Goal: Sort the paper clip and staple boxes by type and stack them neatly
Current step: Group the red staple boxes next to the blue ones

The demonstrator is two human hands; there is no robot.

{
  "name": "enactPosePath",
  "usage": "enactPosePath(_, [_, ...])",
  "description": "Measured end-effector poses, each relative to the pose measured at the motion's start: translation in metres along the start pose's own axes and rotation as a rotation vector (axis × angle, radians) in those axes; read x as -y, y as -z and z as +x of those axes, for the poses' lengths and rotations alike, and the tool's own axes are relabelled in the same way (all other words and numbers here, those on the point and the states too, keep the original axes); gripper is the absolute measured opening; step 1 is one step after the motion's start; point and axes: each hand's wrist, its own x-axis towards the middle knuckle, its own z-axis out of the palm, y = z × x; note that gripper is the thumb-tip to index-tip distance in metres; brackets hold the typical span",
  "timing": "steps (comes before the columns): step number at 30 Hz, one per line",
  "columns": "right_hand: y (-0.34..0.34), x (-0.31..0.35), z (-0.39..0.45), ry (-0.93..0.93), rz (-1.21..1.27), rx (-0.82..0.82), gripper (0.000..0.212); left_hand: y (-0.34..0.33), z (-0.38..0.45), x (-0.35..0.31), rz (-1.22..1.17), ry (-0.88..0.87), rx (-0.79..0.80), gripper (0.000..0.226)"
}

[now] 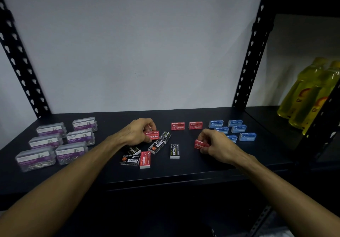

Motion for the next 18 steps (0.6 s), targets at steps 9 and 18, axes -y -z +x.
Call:
enactPosePath(9, [0.005,0.004,0.003,-0.053,-0.096,0.015,0.011,0.002,0.002,-0.001,-0.001,-0.014,-0.012,0.023])
enactPosePath(18, [0.016,0.014,0.012,-0.070,-0.057,-0.059,0.005,0.006,0.012,-0.040,-0.104,-0.114,-0.083,0.023])
